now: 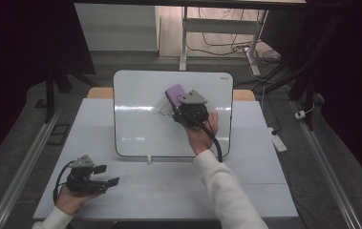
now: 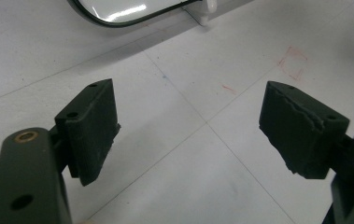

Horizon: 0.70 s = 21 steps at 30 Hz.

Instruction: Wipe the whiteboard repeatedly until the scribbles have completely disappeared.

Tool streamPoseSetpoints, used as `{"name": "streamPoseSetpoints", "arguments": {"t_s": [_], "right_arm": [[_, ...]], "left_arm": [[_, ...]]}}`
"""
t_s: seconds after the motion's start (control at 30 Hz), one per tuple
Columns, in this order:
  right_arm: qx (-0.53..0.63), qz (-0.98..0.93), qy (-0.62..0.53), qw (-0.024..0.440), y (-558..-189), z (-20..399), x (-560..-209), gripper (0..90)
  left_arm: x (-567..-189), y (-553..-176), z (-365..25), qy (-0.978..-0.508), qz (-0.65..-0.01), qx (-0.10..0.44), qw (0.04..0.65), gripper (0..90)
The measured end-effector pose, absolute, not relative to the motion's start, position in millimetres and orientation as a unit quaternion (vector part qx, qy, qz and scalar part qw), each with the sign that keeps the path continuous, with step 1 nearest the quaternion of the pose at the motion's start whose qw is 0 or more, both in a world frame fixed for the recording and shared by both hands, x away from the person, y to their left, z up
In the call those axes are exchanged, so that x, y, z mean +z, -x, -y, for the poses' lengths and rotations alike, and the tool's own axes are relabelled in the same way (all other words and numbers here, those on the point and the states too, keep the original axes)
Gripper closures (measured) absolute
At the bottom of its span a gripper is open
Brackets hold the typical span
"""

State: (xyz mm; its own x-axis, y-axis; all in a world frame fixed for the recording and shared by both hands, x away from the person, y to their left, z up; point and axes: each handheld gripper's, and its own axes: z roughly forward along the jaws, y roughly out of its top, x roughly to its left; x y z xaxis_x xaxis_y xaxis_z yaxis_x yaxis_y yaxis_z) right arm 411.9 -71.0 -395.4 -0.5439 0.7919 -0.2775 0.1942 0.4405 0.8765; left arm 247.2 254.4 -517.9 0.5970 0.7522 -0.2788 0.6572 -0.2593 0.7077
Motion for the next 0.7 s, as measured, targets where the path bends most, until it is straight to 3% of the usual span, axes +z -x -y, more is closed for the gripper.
{"name": "streamPoseSetpoints", "arguments": {"t_s": [0.2,0.3,0.37,0.7], "right_arm": [[0.416,-0.804,-0.275,0.325,-395,35,-416,40.8],[0.405,-0.811,-0.260,0.333,-391,27,-419,40.8],[0.415,-0.807,-0.271,0.321,-395,33,-416,40.8],[0.424,-0.765,-0.332,0.354,-425,71,-379,40.8]], "left_arm": [[-518,-247,-254,-0.792,-0.445,0.058,0.414,20.3],[-518,-248,-255,-0.791,-0.446,0.058,0.414,20.3],[-518,-247,-255,-0.791,-0.446,0.059,0.415,20.3],[-518,-248,-256,-0.790,-0.447,0.058,0.417,20.3]]}}
